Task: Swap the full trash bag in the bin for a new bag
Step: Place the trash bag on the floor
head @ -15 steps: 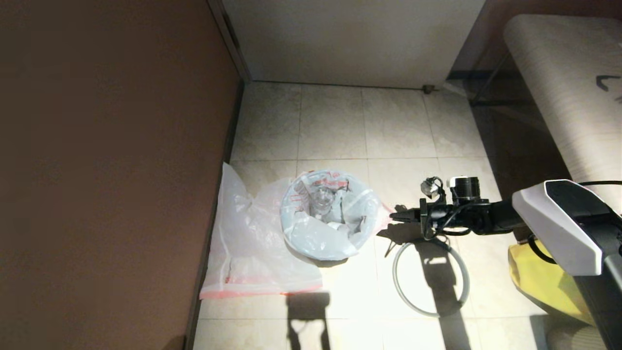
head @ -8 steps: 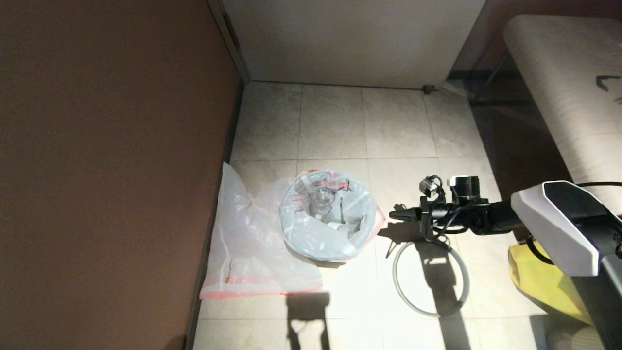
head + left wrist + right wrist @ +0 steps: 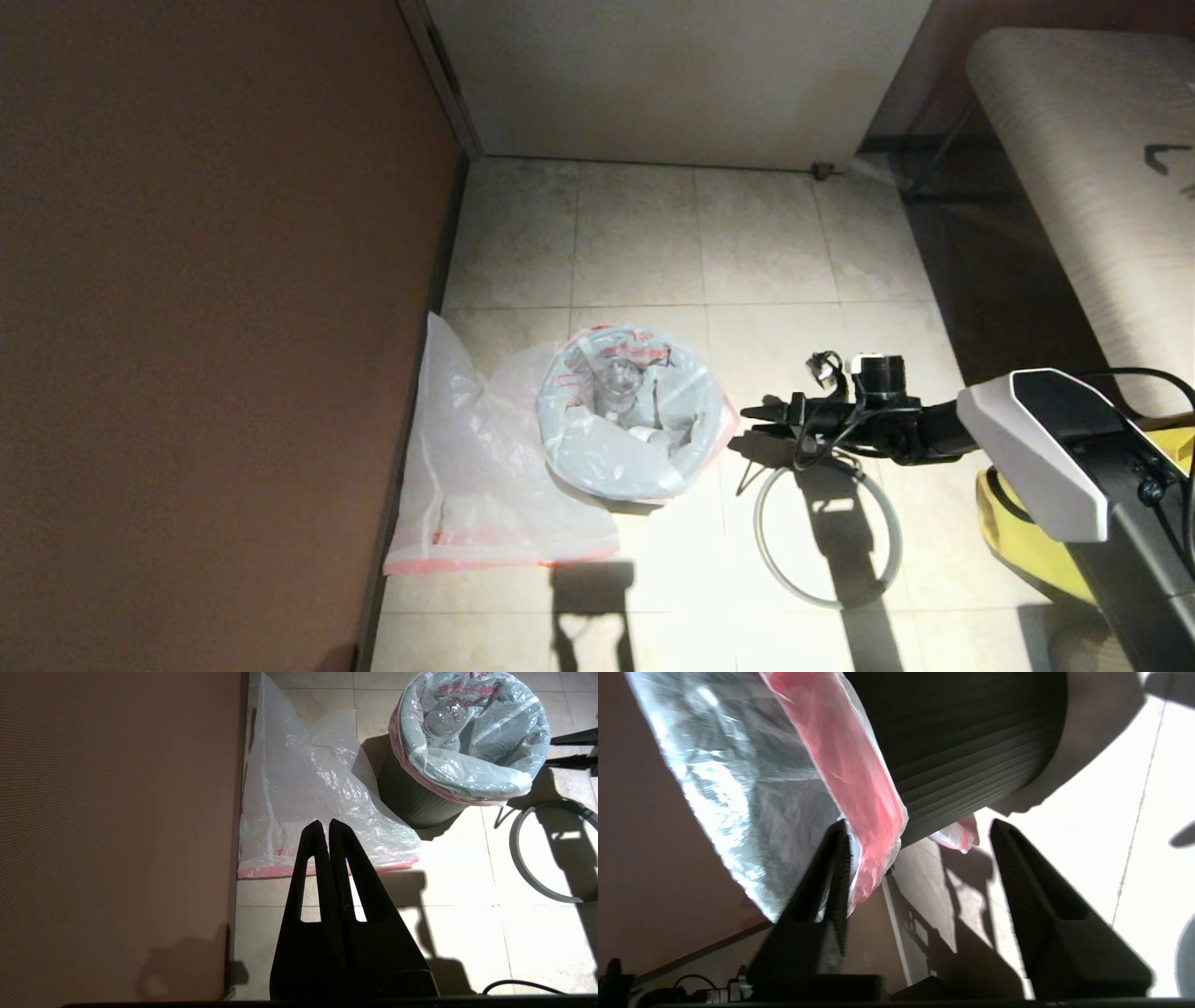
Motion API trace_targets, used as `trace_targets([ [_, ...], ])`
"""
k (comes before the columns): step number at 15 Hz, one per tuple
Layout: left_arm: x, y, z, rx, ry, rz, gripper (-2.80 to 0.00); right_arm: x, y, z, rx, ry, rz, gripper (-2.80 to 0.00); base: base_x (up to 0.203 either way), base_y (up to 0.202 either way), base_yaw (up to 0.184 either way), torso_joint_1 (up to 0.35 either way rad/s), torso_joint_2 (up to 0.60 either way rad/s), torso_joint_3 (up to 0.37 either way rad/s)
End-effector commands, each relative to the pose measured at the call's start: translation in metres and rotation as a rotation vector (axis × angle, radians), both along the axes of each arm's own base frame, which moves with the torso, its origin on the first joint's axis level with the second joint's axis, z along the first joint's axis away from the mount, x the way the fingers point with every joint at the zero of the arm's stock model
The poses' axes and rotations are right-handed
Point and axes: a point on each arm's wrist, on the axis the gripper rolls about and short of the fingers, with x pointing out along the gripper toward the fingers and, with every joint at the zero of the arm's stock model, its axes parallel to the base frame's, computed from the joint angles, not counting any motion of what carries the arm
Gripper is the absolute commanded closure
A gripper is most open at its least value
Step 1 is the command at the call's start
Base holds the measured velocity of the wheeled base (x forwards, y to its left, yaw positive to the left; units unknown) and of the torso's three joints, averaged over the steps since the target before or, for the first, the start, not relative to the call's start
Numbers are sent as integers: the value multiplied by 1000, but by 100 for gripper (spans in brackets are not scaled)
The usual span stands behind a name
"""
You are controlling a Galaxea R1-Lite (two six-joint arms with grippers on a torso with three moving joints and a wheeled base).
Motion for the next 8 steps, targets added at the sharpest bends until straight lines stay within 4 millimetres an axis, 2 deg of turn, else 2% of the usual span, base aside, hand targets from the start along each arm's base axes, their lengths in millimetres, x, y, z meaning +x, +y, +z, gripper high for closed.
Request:
trace_targets([
  [1,0,0,0,-2,-1,1,0,3,7,-13,23,37,14,-280,0,0,0,0,0,0],
  [6,0,0,0,0,-1,1,0,9,12,-6,121,67,103,-280,0,0,0,0,0,0],
  [8,0,0,0,0,-1,1,0,9,17,-13,140,57,130,-280,0,0,0,0,0,0],
])
